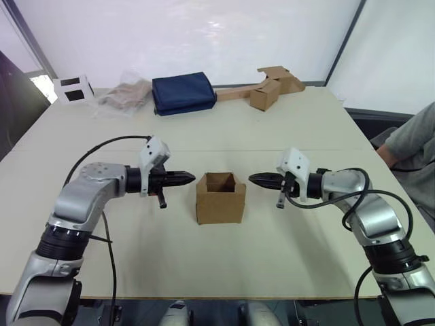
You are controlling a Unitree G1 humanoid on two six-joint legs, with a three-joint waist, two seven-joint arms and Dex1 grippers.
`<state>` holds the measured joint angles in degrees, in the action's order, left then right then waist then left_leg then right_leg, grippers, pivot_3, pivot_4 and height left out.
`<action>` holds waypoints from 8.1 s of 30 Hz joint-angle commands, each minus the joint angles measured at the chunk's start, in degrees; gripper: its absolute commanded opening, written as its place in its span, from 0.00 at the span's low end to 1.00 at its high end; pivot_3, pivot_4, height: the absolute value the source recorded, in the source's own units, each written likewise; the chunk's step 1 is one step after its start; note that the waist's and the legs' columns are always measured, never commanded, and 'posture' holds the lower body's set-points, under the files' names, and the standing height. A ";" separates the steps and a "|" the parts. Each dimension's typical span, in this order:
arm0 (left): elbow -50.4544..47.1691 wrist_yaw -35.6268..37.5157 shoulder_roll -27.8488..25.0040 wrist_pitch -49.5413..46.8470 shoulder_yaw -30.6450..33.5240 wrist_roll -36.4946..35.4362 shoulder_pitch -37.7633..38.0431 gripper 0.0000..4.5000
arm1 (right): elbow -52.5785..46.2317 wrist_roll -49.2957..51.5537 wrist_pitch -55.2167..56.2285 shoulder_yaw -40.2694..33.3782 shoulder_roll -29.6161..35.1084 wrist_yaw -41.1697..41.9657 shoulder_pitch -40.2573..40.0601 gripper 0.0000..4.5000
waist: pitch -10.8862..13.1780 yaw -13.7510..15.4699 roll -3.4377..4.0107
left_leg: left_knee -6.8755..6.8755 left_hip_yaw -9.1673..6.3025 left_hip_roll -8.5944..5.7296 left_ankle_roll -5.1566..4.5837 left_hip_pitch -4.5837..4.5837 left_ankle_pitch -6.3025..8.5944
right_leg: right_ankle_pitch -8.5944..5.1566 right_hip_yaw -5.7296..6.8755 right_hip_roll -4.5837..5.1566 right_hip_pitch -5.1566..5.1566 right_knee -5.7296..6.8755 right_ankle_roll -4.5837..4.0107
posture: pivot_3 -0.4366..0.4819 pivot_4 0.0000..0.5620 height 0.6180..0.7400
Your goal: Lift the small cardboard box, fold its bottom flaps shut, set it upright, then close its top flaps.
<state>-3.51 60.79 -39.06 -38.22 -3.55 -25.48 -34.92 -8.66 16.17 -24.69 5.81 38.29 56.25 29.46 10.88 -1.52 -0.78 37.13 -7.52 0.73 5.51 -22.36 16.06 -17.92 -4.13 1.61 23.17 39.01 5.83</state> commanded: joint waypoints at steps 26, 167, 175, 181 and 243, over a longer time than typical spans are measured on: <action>-2.23 1.24 3.21 4.98 -6.38 4.10 2.44 0.01 | -1.02 -0.07 0.33 7.02 -5.47 1.41 -0.18 0.00 | 0.00 -1.08 0.00 | 0.00 -0.01 0.00 0.00 0.00 0.00 | 0.00 -0.01 0.00 0.01 0.02 0.00 | 0.48 0.27 1.00; -4.47 3.38 -0.83 -8.58 6.16 -12.90 7.04 0.01 | 1.96 -0.34 -6.79 9.87 -11.80 -2.21 8.45 0.00 | 0.00 -2.30 0.05 | -0.04 -0.06 0.00 -0.01 0.01 0.01 | 0.00 0.02 0.01 0.03 0.04 0.00 | 0.48 0.27 1.00; 2.33 0.10 3.87 -2.47 1.29 -5.99 3.49 0.01 | 0.68 0.12 -7.03 9.63 -11.84 -2.58 7.75 0.00 | 0.00 -2.12 0.04 | -0.01 -0.05 -0.01 -0.01 0.00 0.00 | 0.00 0.02 0.02 0.01 0.04 0.00 | 0.48 0.27 1.00; 6.47 0.83 4.62 -0.29 0.29 -4.04 2.57 0.01 | -1.65 0.64 -7.74 8.93 -11.32 -3.03 6.77 0.00 | 0.00 -2.36 0.04 | -0.03 -0.06 0.00 0.00 0.00 0.00 | 0.00 0.01 0.00 0.05 0.04 0.00 | 0.48 0.27 1.00; 0.58 -0.86 4.23 -0.42 0.89 -3.86 -0.04 0.01 | -2.94 3.76 -9.85 4.41 -11.66 -4.98 4.58 0.00 | 0.00 -1.15 0.04 | -0.02 -0.06 0.00 -0.01 0.01 0.00 | 0.00 0.02 0.00 0.01 0.03 0.00 | 0.48 0.27 1.00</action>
<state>0.16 60.00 -33.85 -38.52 -4.88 -28.13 -33.06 -12.02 20.36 -36.18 11.67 27.17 52.43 32.79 10.88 -2.67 -0.74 37.11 -7.58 0.72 5.50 -22.36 16.07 -17.93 -4.12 1.61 23.19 39.04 5.83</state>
